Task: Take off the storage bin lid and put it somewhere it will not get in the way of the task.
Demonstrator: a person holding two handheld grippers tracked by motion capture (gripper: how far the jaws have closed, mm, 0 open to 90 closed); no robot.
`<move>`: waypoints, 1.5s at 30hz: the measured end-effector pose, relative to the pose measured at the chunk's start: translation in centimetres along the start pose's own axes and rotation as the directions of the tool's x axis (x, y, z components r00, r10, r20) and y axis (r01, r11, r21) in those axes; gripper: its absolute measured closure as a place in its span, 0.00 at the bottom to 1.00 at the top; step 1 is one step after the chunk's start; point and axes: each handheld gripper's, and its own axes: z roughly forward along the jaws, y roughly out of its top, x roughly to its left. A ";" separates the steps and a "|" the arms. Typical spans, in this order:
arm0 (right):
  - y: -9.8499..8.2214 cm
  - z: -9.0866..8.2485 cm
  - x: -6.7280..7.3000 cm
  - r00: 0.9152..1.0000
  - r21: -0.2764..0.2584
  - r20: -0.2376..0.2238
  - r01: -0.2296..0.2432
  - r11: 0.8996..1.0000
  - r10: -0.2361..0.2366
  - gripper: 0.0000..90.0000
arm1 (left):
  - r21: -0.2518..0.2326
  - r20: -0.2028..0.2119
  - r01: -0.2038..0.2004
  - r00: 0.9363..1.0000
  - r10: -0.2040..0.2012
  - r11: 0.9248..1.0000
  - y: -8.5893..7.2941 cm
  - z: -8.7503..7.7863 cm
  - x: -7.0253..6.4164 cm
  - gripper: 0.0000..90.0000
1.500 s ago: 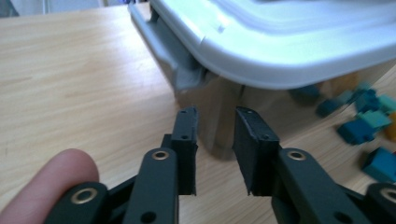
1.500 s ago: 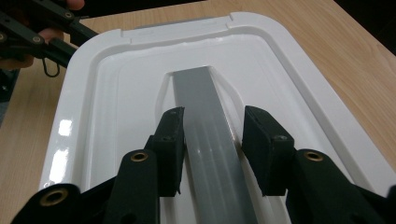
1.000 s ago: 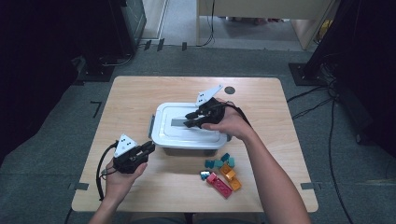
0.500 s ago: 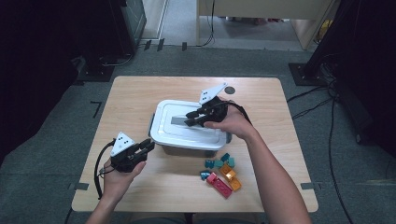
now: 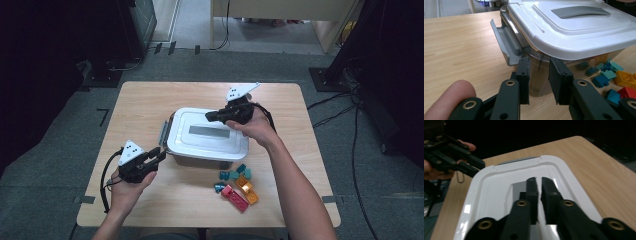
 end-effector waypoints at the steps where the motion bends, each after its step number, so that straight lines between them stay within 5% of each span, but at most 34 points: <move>1: -0.1 0.1 0.1 1.000 0.004 -0.023 -0.007 1.000 0.007 0.85 | 0.000 0.002 0.000 1.000 0.000 1.000 0.0 0.0 0.0 0.78; 4: -0.3 1.0 0.9 0.998 0.086 -0.055 0.038 0.996 -0.033 0.73 | 0.001 0.003 -0.004 1.000 0.004 1.000 -0.1 0.1 -0.1 0.78; 6: -0.5 1.7 1.6 0.996 0.154 -0.028 0.085 0.984 -0.081 0.71 | 0.000 0.005 -0.002 1.000 0.002 1.000 -0.1 0.1 0.0 0.77; 9: -0.8 2.2 1.9 0.995 0.186 -0.004 0.102 0.977 -0.103 0.68 | -0.003 0.003 0.002 1.000 -0.002 1.000 -0.4 -0.1 0.2 0.75; 15: -1.0 1.9 2.0 0.993 0.187 -0.008 0.120 0.975 -0.120 0.65 | 0.006 -0.010 0.019 1.000 -0.019 1.000 -2.2 -0.6 1.4 0.69; 19: -1.1 1.9 2.0 0.990 0.184 -0.012 0.137 0.973 -0.137 0.67 | 0.034 -0.064 0.037 0.997 -0.034 0.999 -4.6 -1.2 2.7 0.59; 21: -1.2 1.8 2.0 0.990 0.173 -0.005 0.138 0.975 -0.140 0.74 | 0.064 -0.116 0.053 0.992 -0.046 0.997 -6.0 -1.4 3.5 0.53; 28: -1.2 1.8 1.9 0.990 0.161 -0.020 0.143 0.977 -0.141 0.76 | 0.146 -0.231 0.168 0.964 -0.131 0.975 -10.0 -2.6 6.4 0.35; 32: -1.2 1.7 1.9 0.988 0.161 -0.024 0.152 0.975 -0.150 0.76 | 0.177 -0.258 0.174 0.958 -0.125 0.969 -10.6 -2.5 6.7 0.29; 37: -1.3 1.3 1.9 0.991 0.158 -0.020 0.134 0.978 -0.133 0.76 | 0.217 -0.289 0.088 0.957 -0.022 0.972 -10.8 -1.7 5.8 0.22; 45: -1.1 -0.3 2.2 0.995 0.120 0.007 0.098 0.988 -0.099 0.76 | 0.216 -0.281 0.081 0.960 -0.018 0.973 -10.8 -1.5 5.7 0.20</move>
